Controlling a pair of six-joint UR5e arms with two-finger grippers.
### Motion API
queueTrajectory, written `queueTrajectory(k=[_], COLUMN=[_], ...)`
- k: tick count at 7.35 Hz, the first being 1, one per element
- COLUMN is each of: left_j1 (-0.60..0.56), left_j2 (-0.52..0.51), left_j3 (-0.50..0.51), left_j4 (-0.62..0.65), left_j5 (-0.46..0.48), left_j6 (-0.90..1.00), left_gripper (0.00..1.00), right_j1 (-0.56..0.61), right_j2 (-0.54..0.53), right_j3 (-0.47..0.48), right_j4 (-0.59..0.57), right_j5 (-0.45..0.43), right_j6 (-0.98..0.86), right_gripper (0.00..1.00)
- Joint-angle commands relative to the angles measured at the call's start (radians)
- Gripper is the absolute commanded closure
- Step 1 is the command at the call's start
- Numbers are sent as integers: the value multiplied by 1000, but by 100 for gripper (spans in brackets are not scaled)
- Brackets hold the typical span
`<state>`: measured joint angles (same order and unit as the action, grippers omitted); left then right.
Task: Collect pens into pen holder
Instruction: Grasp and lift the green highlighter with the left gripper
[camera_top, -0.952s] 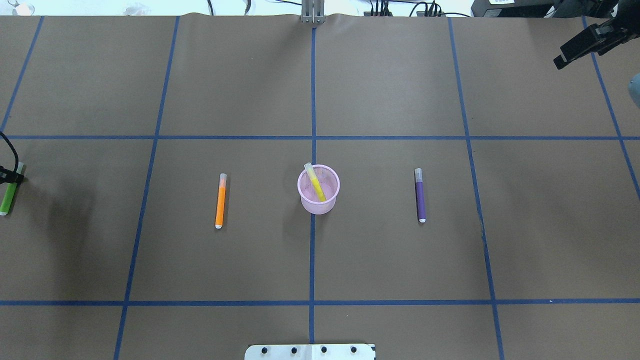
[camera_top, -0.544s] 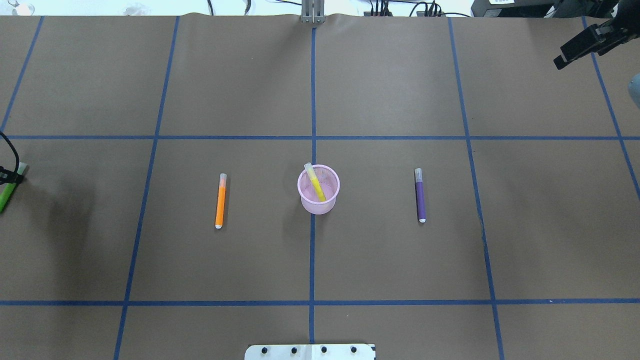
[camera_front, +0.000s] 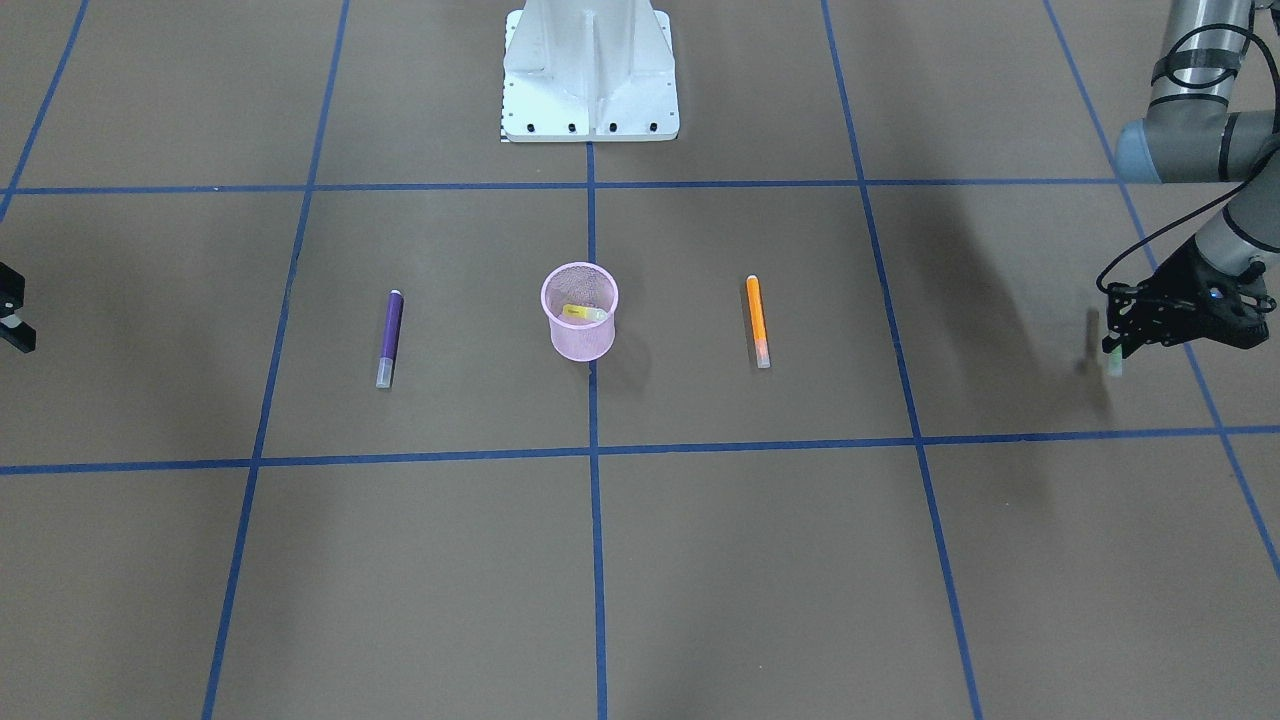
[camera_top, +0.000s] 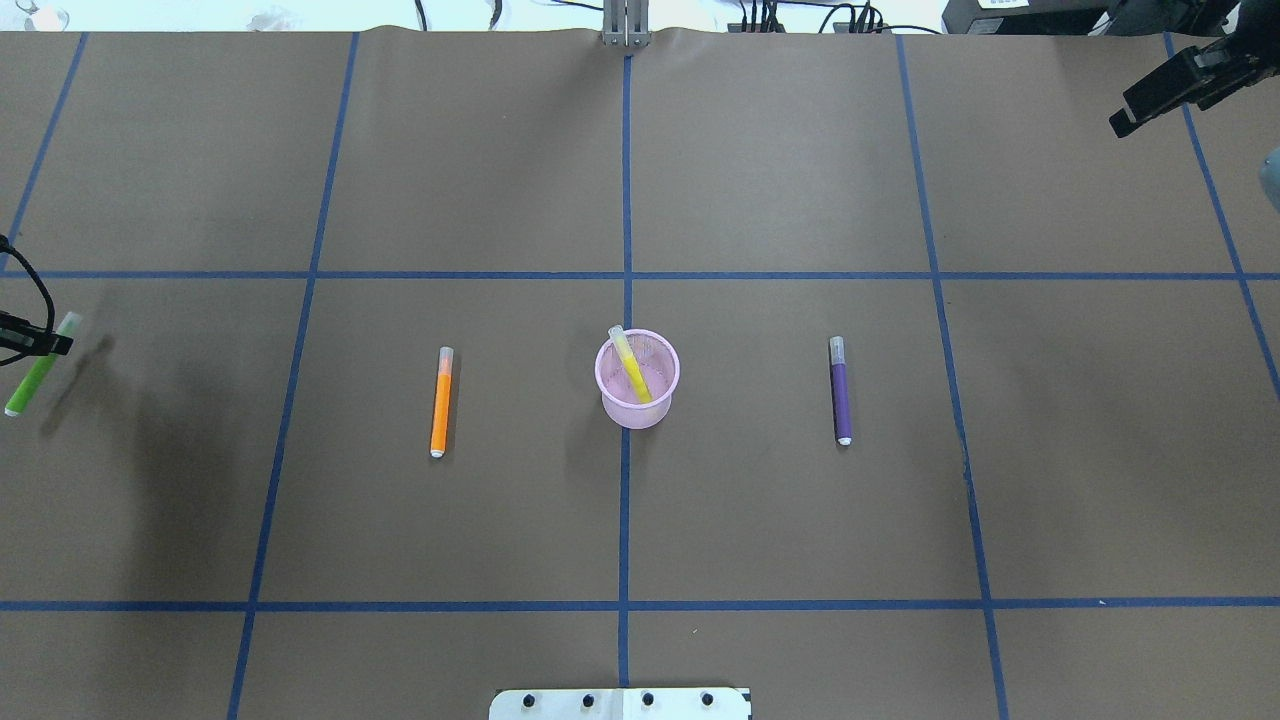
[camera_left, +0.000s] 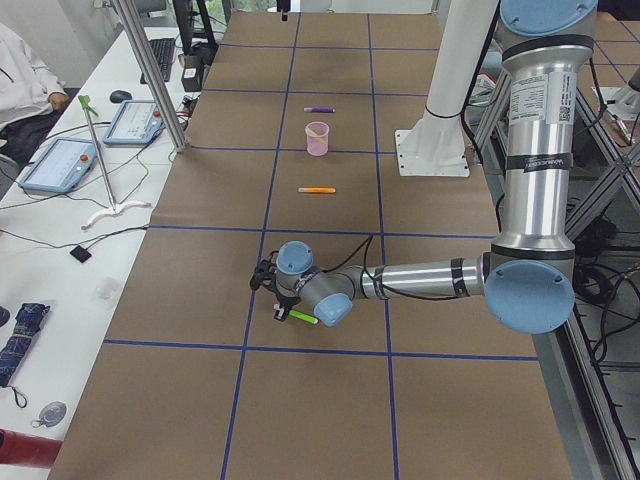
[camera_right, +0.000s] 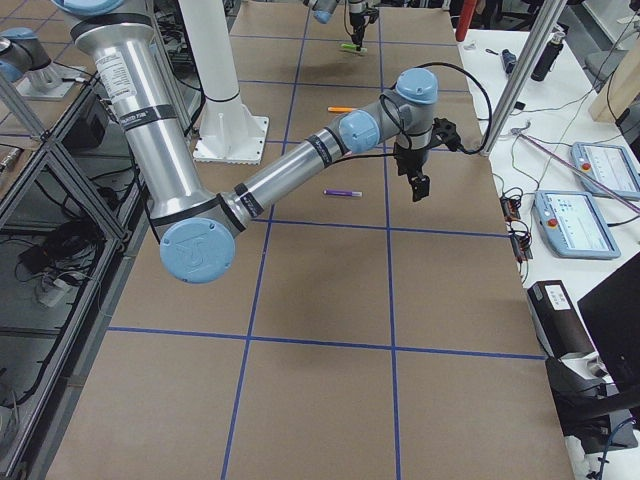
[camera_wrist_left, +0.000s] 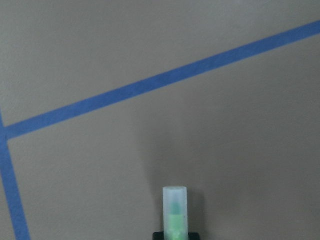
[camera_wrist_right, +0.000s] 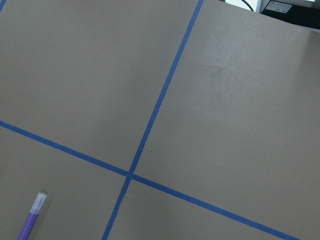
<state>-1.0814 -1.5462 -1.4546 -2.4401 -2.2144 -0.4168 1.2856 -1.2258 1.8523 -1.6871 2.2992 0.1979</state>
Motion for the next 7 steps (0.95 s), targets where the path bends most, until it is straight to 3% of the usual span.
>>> queueTrajectory(k=[1, 4, 5, 7], left_j1=[-2, 12, 53, 273], left_j2=[-70, -224, -260, -357], left_j3=[-117, -127, -130, -125], left_j4=[-145, -366, -452, -589], left_j5=[-14, -14, 28, 326], left_j6=[4, -61, -98, -185], left_gripper=[100, 100, 100, 100], right_j1=[1, 0, 0, -2], right_j2=[-1, 2, 3, 12], right_j3=[5, 1, 1, -1], right_j4=[4, 9, 9, 9], right_j5=[-1, -7, -9, -10], right_j6=[0, -2, 0, 0], right_gripper=[0, 0, 0, 0])
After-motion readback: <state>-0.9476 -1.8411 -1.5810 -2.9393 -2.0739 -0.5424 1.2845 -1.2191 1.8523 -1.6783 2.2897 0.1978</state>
